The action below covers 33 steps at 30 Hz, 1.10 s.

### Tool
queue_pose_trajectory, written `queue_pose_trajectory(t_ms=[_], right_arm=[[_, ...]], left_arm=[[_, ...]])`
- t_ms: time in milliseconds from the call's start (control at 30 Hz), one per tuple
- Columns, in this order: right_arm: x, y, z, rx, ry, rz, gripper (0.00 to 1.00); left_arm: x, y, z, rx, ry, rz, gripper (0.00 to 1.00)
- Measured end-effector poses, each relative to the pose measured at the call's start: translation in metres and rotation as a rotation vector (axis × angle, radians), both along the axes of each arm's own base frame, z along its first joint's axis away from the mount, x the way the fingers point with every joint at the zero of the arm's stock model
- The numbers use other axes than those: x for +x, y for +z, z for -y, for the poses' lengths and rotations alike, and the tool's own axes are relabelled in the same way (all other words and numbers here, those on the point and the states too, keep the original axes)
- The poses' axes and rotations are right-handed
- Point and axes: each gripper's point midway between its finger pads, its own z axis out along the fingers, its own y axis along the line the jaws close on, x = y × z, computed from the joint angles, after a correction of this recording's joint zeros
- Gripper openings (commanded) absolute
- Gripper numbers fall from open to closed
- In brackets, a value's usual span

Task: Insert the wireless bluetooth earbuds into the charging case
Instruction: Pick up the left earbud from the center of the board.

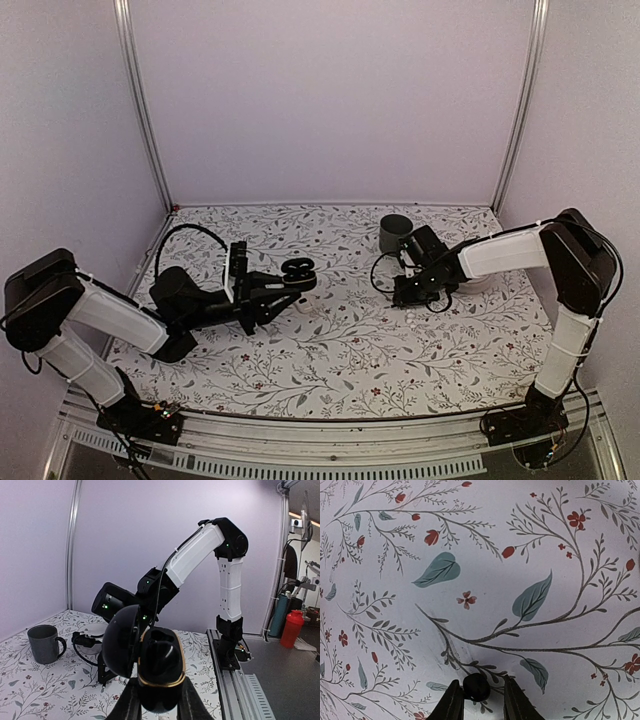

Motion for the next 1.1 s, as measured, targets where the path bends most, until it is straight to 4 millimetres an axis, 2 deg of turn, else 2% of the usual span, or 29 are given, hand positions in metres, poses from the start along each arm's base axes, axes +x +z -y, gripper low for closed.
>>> queue_pose_trajectory(t_ms=[400, 633, 967, 1000, 1100], right_arm=[[0.003, -0.002, -0.002, -0.015, -0.001, 0.008, 0.28], [0.006, -0.003, -0.007, -0.017, -0.003, 0.011, 0.23], [0.008, -0.002, -0.012, -0.009, -0.018, 0.008, 0.20], [0.008, -0.002, -0.012, -0.010, -0.018, 0.007, 0.16], [0.007, -0.001, -0.012, -0.011, -0.023, 0.005, 0.15]], left_arm=[[0.002, -0.005, 0.003, 0.012, -0.011, -0.023, 0.00], [0.002, -0.007, 0.004, 0.015, -0.017, -0.034, 0.00], [0.002, -0.011, 0.005, 0.023, -0.023, -0.044, 0.00], [0.002, -0.012, 0.005, 0.023, -0.024, -0.045, 0.00], [0.002, -0.011, 0.006, 0.022, -0.024, -0.044, 0.00]])
